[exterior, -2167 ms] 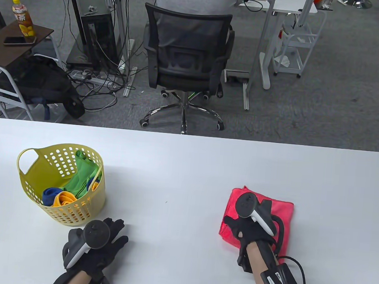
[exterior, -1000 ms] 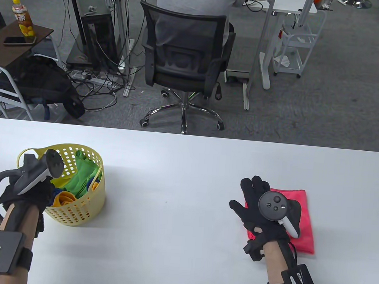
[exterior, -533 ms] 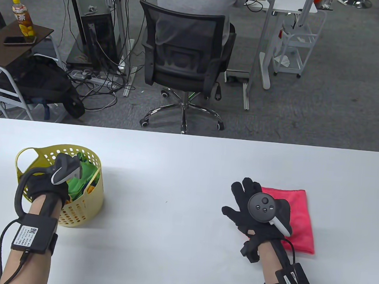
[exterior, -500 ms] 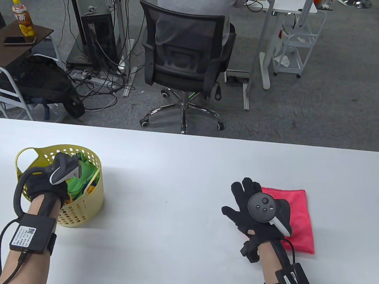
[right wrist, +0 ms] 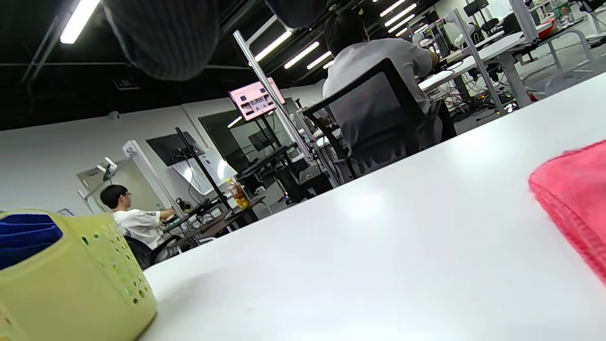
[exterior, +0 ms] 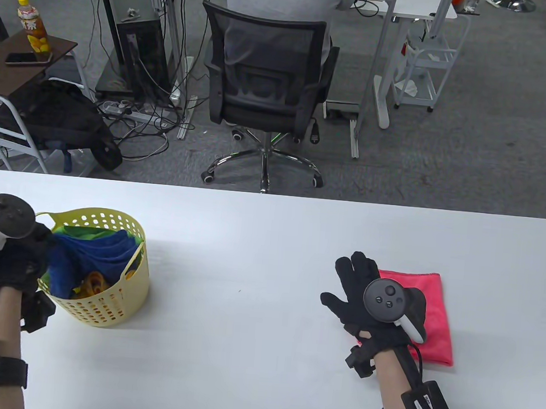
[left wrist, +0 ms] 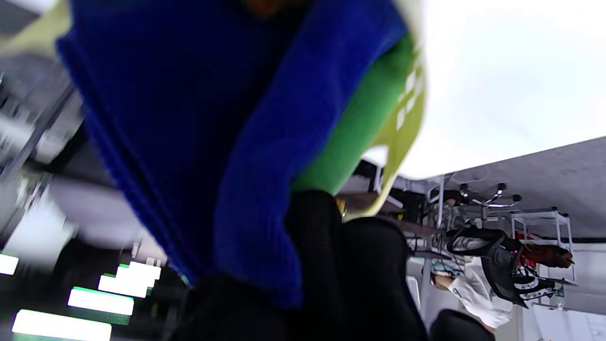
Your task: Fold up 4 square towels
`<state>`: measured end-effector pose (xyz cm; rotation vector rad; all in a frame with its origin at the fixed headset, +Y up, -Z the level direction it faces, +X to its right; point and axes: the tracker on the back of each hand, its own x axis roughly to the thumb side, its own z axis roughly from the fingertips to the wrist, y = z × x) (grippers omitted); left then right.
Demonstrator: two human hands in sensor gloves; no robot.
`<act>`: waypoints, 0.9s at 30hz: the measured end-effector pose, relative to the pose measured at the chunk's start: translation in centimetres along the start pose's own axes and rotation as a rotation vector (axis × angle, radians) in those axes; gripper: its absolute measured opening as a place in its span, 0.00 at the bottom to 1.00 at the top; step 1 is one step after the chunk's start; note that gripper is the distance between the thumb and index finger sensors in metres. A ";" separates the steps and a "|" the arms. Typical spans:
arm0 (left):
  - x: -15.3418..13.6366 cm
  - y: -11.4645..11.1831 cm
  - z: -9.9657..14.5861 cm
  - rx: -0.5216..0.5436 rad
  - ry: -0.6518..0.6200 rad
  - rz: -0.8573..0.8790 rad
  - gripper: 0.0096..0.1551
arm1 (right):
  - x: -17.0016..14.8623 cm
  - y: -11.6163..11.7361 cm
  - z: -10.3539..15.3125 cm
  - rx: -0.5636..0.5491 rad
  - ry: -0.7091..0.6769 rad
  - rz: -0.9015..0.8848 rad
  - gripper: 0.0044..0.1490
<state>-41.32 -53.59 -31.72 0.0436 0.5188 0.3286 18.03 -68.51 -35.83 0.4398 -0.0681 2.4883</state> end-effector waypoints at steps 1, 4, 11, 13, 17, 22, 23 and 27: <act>-0.1 0.6 0.4 0.041 0.006 0.054 0.24 | 0.1 -0.1 0.1 -0.004 -0.004 -0.007 0.54; -0.5 2.1 1.4 0.029 0.039 0.129 0.23 | 0.5 -0.7 0.4 -0.011 -0.018 -0.027 0.55; -0.3 2.1 2.6 0.009 0.110 0.061 0.28 | 0.8 -1.6 0.8 -0.029 -0.033 -0.069 0.55; 0.1 2.0 2.8 0.030 0.113 0.019 0.28 | 0.8 -1.8 0.9 -0.031 -0.033 -0.077 0.55; 1.2 2.7 3.6 0.075 0.080 0.075 0.27 | 0.7 -1.9 0.9 -0.027 -0.030 -0.086 0.55; 3.5 5.4 5.7 0.178 -0.106 0.233 0.27 | 0.9 -2.1 1.0 -0.035 -0.042 -0.099 0.55; 4.4 6.3 6.6 0.236 -0.167 0.235 0.27 | 0.9 -2.3 1.1 -0.039 -0.046 -0.104 0.55; 7.2 9.0 10.3 0.362 -0.351 0.330 0.26 | 1.1 -2.5 1.2 -0.044 -0.059 -0.118 0.55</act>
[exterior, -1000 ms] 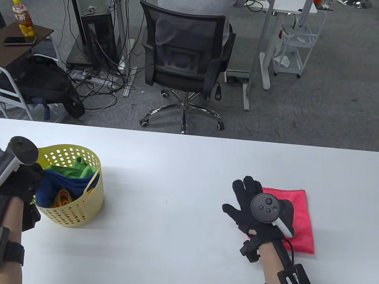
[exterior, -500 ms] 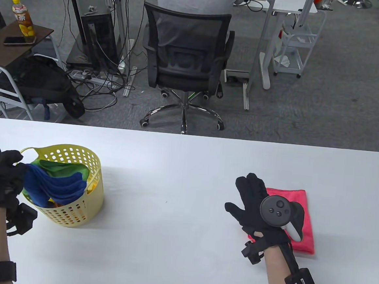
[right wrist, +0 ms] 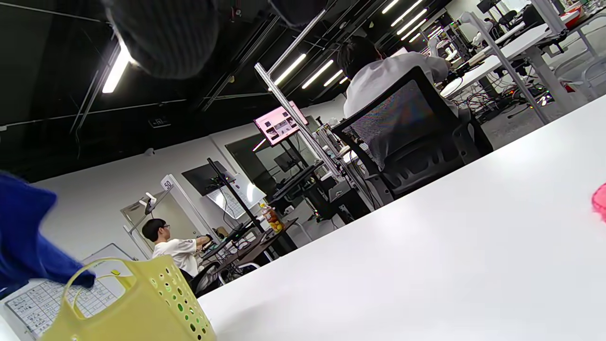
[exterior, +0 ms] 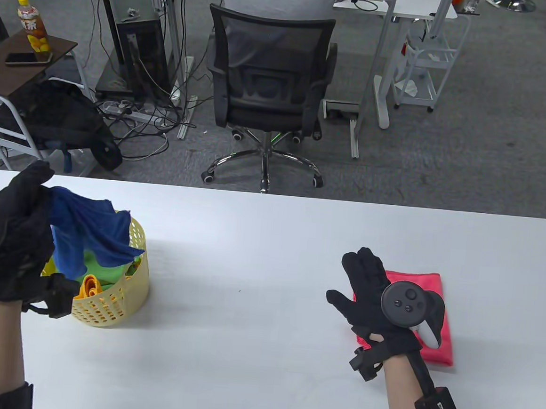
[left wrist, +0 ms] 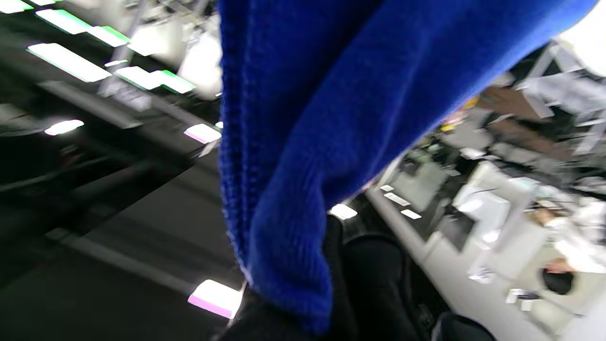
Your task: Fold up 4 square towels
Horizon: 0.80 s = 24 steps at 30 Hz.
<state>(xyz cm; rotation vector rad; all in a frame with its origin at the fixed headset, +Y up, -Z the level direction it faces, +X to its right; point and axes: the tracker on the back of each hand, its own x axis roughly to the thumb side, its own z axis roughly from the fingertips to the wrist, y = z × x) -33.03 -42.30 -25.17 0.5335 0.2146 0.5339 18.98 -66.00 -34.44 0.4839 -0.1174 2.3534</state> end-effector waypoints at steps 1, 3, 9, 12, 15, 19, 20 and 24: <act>1.4 0.4 0.6 0.014 -0.051 0.045 0.26 | 0.1 0.0 0.1 -0.002 -0.006 -0.006 0.55; 3.6 0.6 1.6 0.008 -0.126 0.100 0.26 | 0.4 -0.1 0.1 -0.002 -0.017 -0.011 0.56; 8.5 -4.2 4.1 -0.183 -0.260 0.191 0.26 | 1.2 -0.1 0.3 -0.008 -0.042 -0.011 0.56; 9.5 -10.4 5.3 -0.314 -0.291 0.218 0.26 | 1.2 -0.1 0.4 -0.008 -0.040 -0.007 0.56; 8.6 -18.0 6.2 -0.479 -0.248 0.201 0.26 | 0.9 0.0 0.3 -0.006 -0.024 -0.002 0.55; 4.5 -28.3 7.6 -0.651 -0.124 0.065 0.25 | 0.3 0.7 -0.1 0.026 0.005 0.023 0.55; 3.5 -30.0 7.9 -0.682 -0.104 0.028 0.25 | 0.2 0.8 -0.1 0.033 0.009 0.028 0.55; -1.1 -35.0 8.1 -0.618 -0.069 -0.337 0.25 | 0.0 1.6 -0.4 0.053 0.018 0.046 0.55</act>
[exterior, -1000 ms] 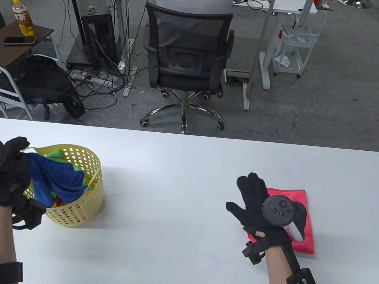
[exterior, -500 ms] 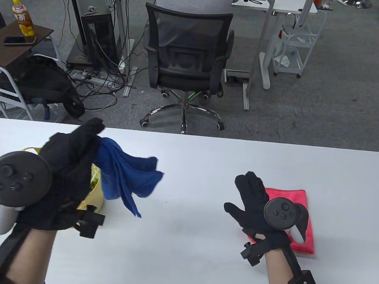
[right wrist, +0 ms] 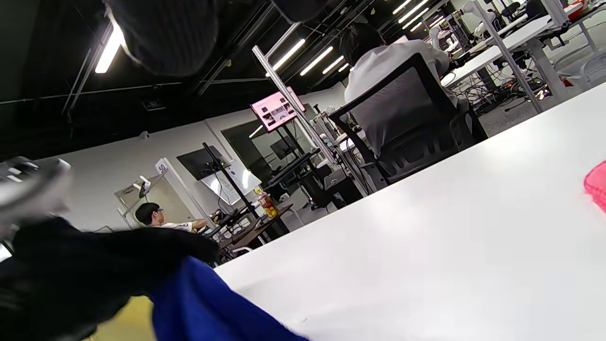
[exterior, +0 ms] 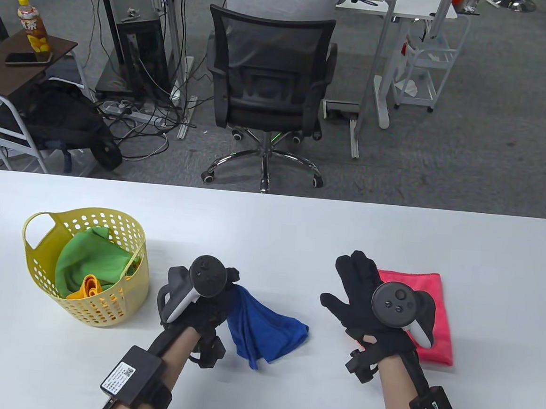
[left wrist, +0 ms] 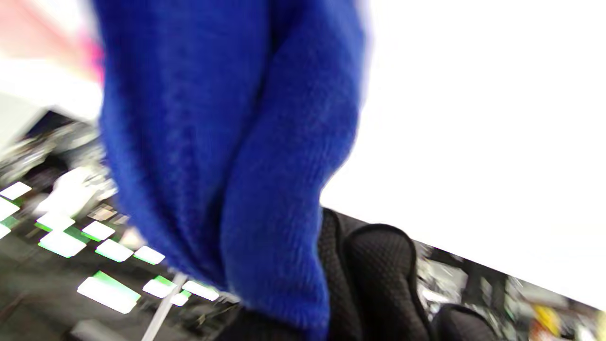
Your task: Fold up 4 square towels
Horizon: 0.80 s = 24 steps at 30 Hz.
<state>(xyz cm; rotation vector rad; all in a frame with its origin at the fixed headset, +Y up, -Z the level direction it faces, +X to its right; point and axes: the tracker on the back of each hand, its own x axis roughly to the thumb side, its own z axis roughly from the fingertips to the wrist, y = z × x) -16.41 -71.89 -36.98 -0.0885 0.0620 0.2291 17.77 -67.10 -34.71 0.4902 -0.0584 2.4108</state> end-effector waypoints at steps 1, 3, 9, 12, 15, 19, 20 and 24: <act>-0.5 -0.3 -0.1 0.044 0.020 -0.064 0.27 | 0.0 0.1 0.0 0.002 0.001 0.002 0.55; -1.7 -0.2 0.1 0.112 0.045 -0.205 0.31 | 0.0 0.5 -0.2 0.014 0.004 0.010 0.55; -1.6 1.5 3.8 0.187 -0.160 0.035 0.31 | 0.1 2.1 -0.9 0.061 0.014 0.044 0.55; 0.8 0.9 4.7 0.137 -0.248 0.045 0.28 | 0.1 2.8 -1.0 0.085 0.021 0.068 0.55; 3.4 -0.2 3.8 0.062 -0.230 -0.063 0.28 | 0.1 3.3 -1.0 0.096 0.025 0.077 0.54; 5.4 -2.6 0.9 -0.070 -0.154 -0.114 0.31 | 0.4 3.4 -0.9 0.103 0.019 0.087 0.54; 5.6 -3.4 0.2 -0.123 -0.112 -0.157 0.33 | 0.5 3.4 -0.8 0.105 0.016 0.090 0.54; 5.5 -5.2 0.3 -0.292 -0.186 -0.236 0.44 | 0.6 3.4 -0.8 0.108 0.007 0.086 0.55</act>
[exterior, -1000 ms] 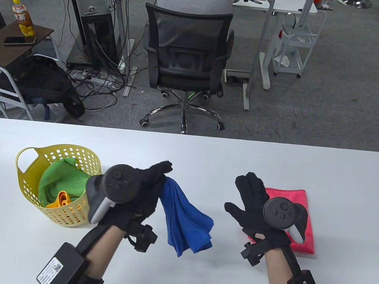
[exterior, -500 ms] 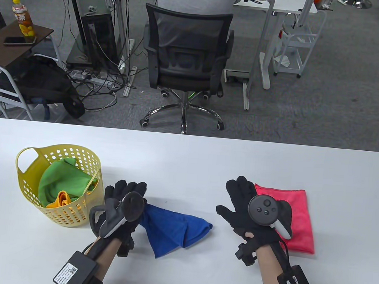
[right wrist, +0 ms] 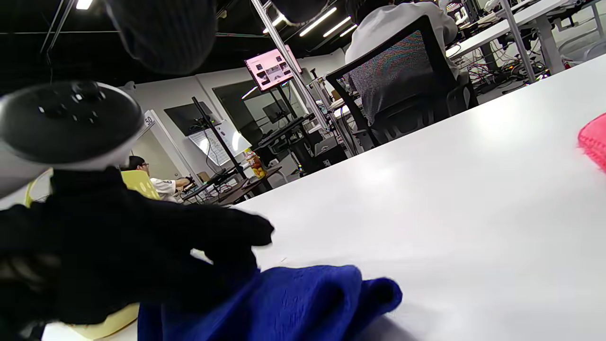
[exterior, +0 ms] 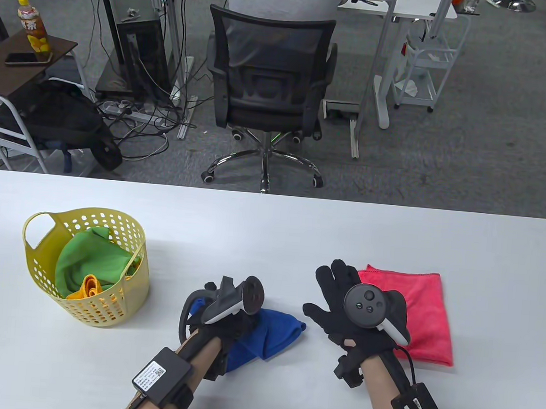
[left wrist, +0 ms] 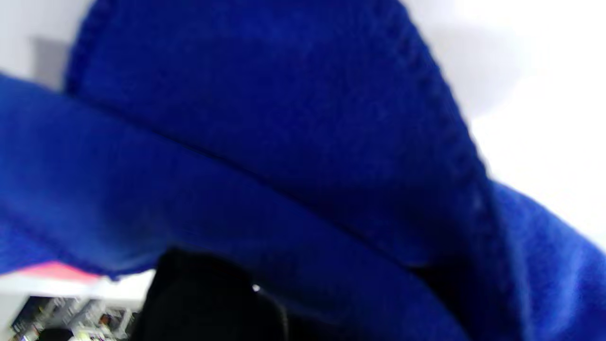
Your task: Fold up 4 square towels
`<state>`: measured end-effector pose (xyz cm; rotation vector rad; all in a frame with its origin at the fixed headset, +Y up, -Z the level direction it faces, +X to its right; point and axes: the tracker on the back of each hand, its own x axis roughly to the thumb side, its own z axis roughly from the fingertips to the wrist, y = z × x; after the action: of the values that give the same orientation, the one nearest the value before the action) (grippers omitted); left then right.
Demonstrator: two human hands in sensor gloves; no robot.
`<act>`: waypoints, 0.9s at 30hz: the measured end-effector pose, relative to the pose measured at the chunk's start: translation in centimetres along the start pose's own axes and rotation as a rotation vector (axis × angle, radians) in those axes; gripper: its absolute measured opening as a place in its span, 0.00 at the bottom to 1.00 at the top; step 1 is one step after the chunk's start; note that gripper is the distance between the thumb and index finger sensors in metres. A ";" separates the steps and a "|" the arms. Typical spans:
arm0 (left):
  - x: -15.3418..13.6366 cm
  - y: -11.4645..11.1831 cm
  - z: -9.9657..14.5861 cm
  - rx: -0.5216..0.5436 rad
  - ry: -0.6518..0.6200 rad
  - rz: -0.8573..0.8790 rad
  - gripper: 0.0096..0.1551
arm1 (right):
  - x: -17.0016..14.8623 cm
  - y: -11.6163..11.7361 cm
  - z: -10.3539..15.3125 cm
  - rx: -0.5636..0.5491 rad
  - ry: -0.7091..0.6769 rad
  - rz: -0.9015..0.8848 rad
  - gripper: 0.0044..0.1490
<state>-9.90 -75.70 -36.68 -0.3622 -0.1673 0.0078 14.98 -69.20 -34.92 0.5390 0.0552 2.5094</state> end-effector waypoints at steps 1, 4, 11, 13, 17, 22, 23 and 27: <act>0.0 -0.2 0.4 0.036 -0.007 -0.022 0.43 | 0.0 0.1 -0.1 0.001 -0.003 -0.002 0.55; -0.5 0.1 2.0 0.158 -0.013 -0.067 0.25 | 0.1 0.3 -0.2 0.006 -0.006 -0.004 0.55; -4.5 1.6 5.0 0.385 0.067 0.189 0.22 | 2.1 0.8 0.3 -0.042 -0.040 0.029 0.53; -5.9 2.2 5.6 0.389 0.076 0.275 0.22 | 3.4 0.8 0.8 -0.091 -0.062 0.021 0.50; -7.6 3.8 6.9 0.443 0.090 0.449 0.21 | 6.3 1.0 2.0 -0.237 -0.121 -0.070 0.36; -7.3 5.0 8.2 0.378 -0.037 0.681 0.22 | 6.7 4.9 1.6 0.172 0.034 -0.350 0.40; -7.0 5.0 8.2 0.343 -0.074 0.720 0.22 | 6.3 5.7 1.4 0.204 0.070 -0.429 0.44; -4.6 4.5 8.4 0.210 -0.222 0.835 0.22 | 3.7 9.3 0.1 0.320 0.156 -0.779 0.57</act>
<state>-15.68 -68.70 -31.26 -0.1994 -0.2225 0.8858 7.38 -75.00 -32.02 0.3470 0.6121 1.7722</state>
